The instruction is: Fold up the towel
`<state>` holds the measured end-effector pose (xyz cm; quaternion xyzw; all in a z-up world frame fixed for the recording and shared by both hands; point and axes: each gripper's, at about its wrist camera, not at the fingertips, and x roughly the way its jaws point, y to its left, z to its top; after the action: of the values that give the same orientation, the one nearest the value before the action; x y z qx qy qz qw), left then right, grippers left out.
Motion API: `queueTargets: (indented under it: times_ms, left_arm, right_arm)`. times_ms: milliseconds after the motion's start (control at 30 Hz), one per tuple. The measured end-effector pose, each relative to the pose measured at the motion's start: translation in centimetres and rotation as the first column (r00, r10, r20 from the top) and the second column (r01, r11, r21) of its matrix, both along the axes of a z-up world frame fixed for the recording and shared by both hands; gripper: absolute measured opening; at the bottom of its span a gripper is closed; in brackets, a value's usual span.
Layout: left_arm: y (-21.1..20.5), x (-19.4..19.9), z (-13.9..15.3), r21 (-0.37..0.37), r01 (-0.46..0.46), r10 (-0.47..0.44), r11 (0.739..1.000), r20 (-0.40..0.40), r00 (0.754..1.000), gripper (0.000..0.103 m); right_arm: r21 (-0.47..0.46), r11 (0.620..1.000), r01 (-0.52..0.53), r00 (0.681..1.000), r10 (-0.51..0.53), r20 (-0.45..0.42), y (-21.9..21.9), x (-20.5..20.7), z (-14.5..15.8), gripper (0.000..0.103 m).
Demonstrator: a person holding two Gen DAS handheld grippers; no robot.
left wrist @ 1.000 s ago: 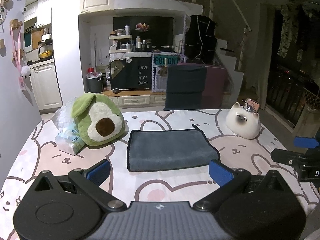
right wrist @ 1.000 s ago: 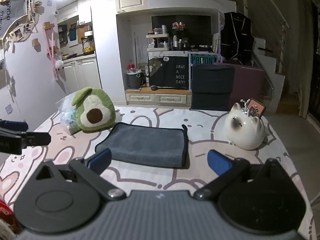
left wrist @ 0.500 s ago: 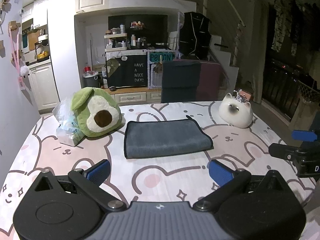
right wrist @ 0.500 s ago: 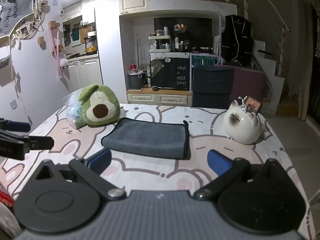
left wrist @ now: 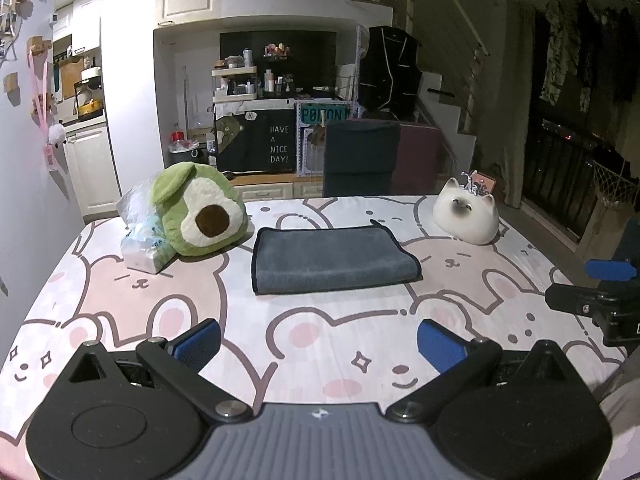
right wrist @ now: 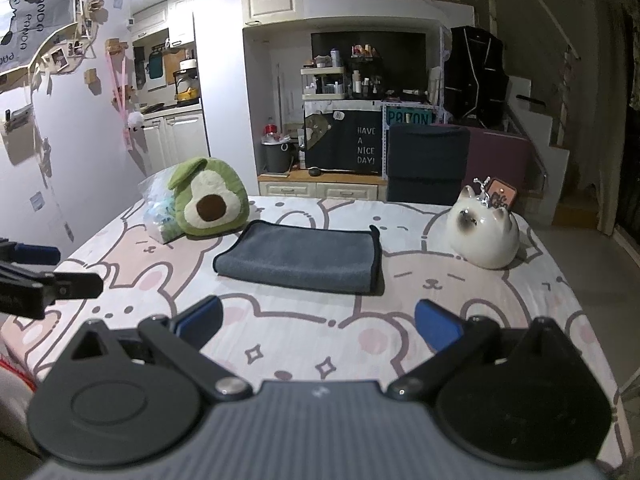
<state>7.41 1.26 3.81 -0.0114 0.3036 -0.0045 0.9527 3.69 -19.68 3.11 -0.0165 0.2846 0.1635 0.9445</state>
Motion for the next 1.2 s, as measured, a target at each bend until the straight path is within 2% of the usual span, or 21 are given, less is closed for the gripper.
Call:
queueTargets:
  times_ms: [300, 667, 1200]
  left_arm:
    - [0.3, -2.0, -0.8, -0.011, -0.002, 0.002, 1.0, -0.006, 1.0, 0.103]
    - [0.6, -3.8, -1.8, -0.007, -0.003, 0.002, 1.0, -0.02, 1.0, 0.103]
    - [0.3, -4.8, -2.2, 0.017, 0.015, -0.015, 1.0, 0.012, 1.0, 0.103]
  right_arm:
    - [-0.022, 1.0, -0.018, 1.0, 0.018, -0.004, 0.1, -1.6, -0.7, 0.103]
    - [0.002, 0.999, -0.047, 0.999, 0.047, 0.003, -0.2, -3.2, -0.7, 0.103]
    - [0.023, 1.0, -0.011, 1.0, 0.011, 0.012, -0.9, -4.7, -1.1, 0.103]
